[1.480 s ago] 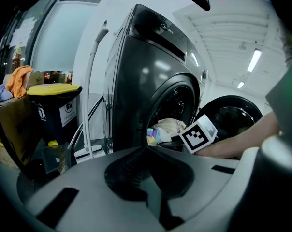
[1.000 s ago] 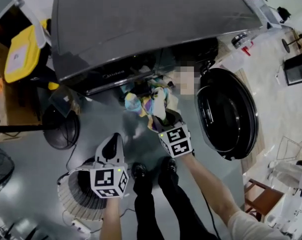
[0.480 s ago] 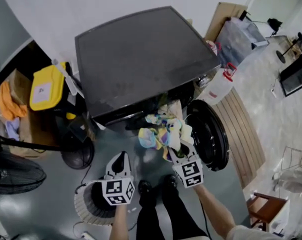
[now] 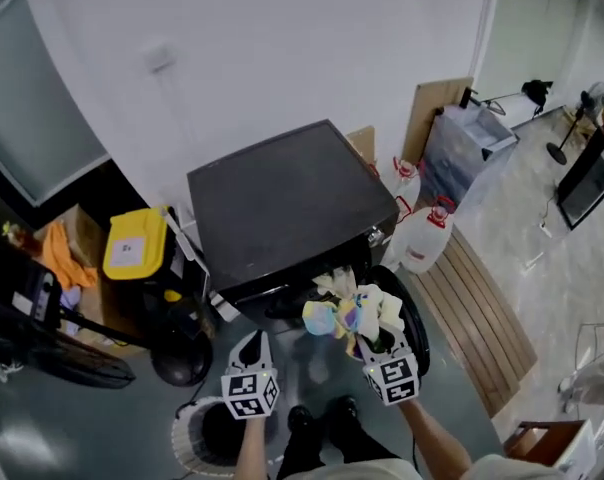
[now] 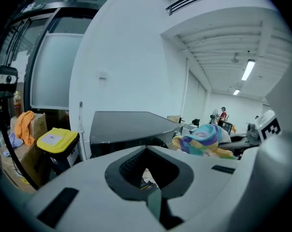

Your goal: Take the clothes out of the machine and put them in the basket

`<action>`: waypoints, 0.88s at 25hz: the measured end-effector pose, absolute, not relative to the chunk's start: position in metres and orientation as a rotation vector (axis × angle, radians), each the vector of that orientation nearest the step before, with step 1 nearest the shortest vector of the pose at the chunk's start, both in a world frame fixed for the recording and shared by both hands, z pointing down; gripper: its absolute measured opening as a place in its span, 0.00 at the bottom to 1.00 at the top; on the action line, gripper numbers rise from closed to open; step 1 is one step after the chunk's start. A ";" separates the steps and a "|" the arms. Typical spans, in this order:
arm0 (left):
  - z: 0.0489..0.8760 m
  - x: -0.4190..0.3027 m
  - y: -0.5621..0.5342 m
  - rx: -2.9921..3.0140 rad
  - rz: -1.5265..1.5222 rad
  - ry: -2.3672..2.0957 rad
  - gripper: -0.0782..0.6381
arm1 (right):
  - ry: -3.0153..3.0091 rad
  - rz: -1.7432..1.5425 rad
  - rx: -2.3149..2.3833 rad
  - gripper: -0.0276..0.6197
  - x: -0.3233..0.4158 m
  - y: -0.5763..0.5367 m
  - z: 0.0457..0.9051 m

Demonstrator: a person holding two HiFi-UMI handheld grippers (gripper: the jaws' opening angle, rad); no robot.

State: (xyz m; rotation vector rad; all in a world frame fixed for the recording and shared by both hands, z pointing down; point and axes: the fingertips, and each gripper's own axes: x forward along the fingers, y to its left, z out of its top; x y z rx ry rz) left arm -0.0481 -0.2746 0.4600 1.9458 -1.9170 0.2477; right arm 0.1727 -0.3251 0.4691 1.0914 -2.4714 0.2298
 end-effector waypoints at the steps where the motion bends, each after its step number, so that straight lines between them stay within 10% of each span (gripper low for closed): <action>1: 0.448 -0.045 -0.273 1.956 0.245 -1.923 0.13 | -2.475 0.205 1.086 0.24 0.176 -0.323 0.456; 22: 0.345 -0.055 -0.192 1.870 0.170 -2.128 0.13 | -2.640 -0.062 0.854 0.24 0.153 -0.285 0.337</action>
